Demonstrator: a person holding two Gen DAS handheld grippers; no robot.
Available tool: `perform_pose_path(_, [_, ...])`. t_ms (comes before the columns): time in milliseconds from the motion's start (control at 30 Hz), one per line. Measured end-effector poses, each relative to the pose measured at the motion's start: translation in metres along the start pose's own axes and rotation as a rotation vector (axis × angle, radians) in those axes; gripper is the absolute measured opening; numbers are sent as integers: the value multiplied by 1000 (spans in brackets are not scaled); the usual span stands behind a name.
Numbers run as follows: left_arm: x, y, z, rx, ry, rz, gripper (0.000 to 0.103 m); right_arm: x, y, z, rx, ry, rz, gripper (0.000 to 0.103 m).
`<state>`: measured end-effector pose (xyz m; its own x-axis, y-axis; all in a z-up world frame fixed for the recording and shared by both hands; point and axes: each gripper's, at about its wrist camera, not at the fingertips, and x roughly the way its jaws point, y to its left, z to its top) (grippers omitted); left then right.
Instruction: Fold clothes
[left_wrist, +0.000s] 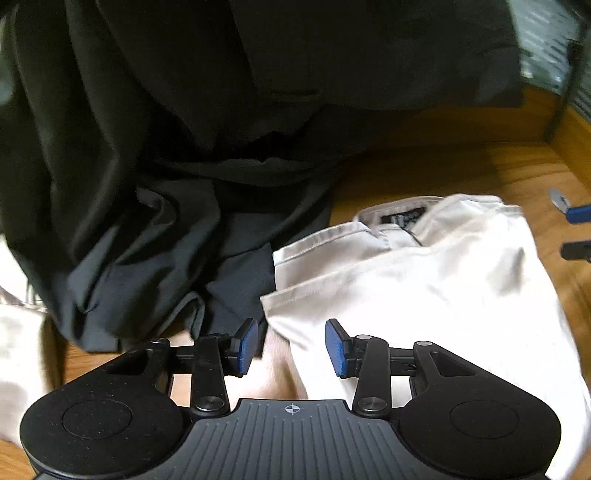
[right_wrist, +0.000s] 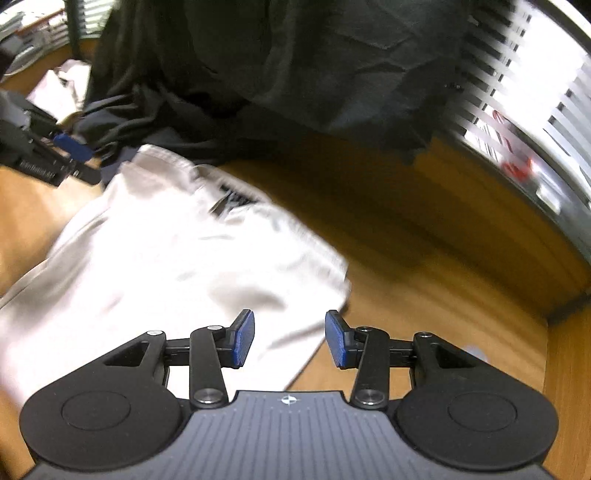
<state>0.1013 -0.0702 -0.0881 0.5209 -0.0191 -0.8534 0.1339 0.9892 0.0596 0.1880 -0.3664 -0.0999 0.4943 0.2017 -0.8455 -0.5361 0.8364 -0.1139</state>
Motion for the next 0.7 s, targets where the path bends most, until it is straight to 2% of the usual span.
perform_pose_path(200, [-51, -18, -31, 135, -27, -67, 55, -46, 33, -46, -26, 28, 38, 50])
perform_pose_path(400, [-83, -53, -83, 319, -18, -103, 66, -61, 83, -88, -112, 64, 65, 51])
perform_pose_path(567, [-71, -63, -119, 407, 21, -152, 71, -57, 123, -115, -216, 104, 78, 54])
perform_pose_path(700, [-64, -81, -152, 502, 40, -137, 71, -44, 148, -123, -315, 122, 64, 54])
